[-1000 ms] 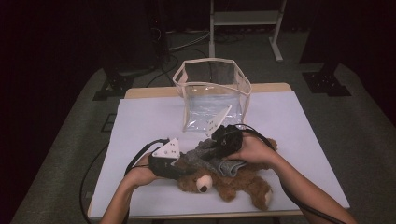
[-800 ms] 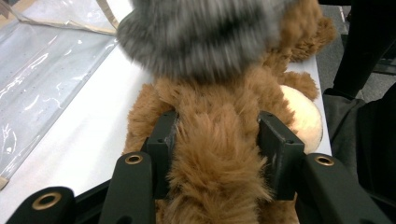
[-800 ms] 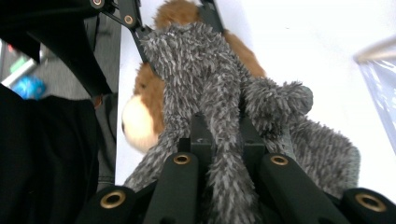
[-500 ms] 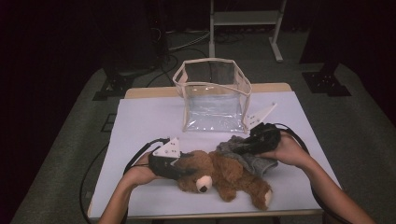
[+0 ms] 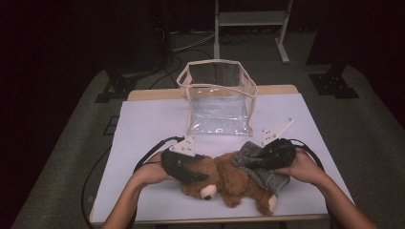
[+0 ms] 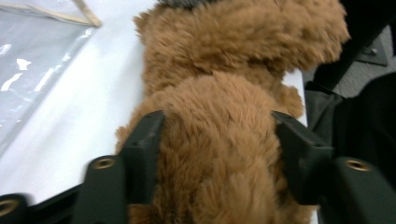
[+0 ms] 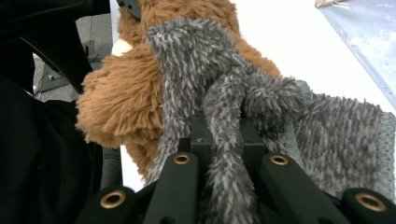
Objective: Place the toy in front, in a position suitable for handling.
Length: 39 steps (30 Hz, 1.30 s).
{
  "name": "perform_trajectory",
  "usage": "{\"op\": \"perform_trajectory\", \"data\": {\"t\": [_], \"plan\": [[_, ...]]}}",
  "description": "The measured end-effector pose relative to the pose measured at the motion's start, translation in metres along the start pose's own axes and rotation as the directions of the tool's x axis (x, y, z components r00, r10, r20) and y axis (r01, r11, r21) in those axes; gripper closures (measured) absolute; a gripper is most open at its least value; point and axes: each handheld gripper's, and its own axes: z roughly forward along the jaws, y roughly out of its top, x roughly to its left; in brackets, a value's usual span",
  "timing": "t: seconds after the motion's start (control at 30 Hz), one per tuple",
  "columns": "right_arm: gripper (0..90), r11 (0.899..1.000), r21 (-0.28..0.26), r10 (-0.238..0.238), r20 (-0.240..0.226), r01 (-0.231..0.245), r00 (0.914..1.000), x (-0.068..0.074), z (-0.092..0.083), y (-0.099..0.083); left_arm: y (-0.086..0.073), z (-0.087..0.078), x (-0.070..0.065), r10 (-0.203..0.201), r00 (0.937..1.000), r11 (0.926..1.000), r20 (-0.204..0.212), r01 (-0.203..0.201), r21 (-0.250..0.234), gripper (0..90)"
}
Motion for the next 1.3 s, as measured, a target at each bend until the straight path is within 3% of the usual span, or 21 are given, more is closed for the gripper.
{"op": "perform_trajectory", "data": {"t": [0.1, 0.23, 0.3, 0.33, 0.63, 0.93, 1.07, 1.13, 1.17, 1.2, 1.23, 1.3], "plan": [[80.7, 1.0, -0.014, 0.003, 0.007, -0.002, 1.0, -0.002, -0.005, -0.001, -0.001, -0.001, -0.001, 0.016, 0.9998, 0.9998, -0.013, -0.016, 0.011, 46.3], [80.6, 0.998, -0.045, 0.042, 0.052, -0.04, 0.9978, -0.016, -0.017, -0.004, -0.003, -0.002, -0.002, 0.011, 0.9999, 0.9999, -0.013, -0.011, 0.008, 46.4], [80.7, 0.998, -0.031, 0.056, 0.045, -0.054, 0.9974, -0.019, -0.014, -0.007, -0.001, -0.002, -0.001, 0.01, 0.9998, 0.9999, -0.018, -0.01, 0.008, 44.0], [80.7, 0.998, -0.021, 0.057, 0.031, -0.056, 0.9979, -0.016, -0.008, -0.01, 0.001, -0.002, 0.0, 0.012, 0.9997, 0.9998, -0.023, -0.011, 0.013, 37.4], [80.8, 0.998, -0.038, 0.059, 0.018, -0.058, 0.9981, -0.01, -0.006, -0.013, 0.033, 0.007, -0.006, 0.087, 0.996, 0.996, -0.02, -0.086, 0.024, 30.9], [80.8, 0.997, -0.041, 0.059, 0.012, -0.058, 0.9982, -0.005, -0.005, -0.014, 0.06, 0.036, -0.009, 0.159, 0.987, 0.9811, 0.018, -0.16, 0.108, 25.7], [80.7, 0.998, -0.044, 0.054, 0.006, -0.054, 0.9985, -0.005, -0.005, -0.015, 0.068, 0.052, -0.01, 0.188, 0.9816, 0.9649, 0.036, -0.191, 0.18, 23.3], [80.7, 0.997, -0.047, 0.056, 0.006, -0.056, 0.9984, -0.004, -0.005, -0.015, 0.068, 0.056, -0.01, 0.184, 0.9821, 0.9647, 0.038, -0.188, 0.184, 24.1], [80.7, 0.997, -0.048, 0.06, 0.006, -0.059, 0.9982, -0.004, -0.005, -0.016, 0.068, 0.058, -0.009, 0.195, 0.9797, 0.9608, 0.047, -0.2, 0.191, 25.7], [80.7, 0.997, -0.052, 0.064, 0.004, -0.064, 0.9979, -0.005, -0.005, -0.017, 0.067, 0.059, -0.01, 0.206, 0.9777, 0.9591, 0.04, -0.21, 0.19, 37.8], [80.7, 0.997, -0.052, 0.064, 0.004, -0.064, 0.9979, -0.005, -0.005, -0.017, 0.067, 0.059, -0.009, 0.212, 0.9768, 0.9597, 0.032, -0.214, 0.182, 37.8], [80.6, 0.996, -0.057, 0.069, 0.008, -0.069, 0.9976, -0.006, -0.006, -0.017, 0.067, 0.053, -0.007, 0.219, 0.9755, 0.9632, 0.016, -0.219, 0.156, 53.6]]}}
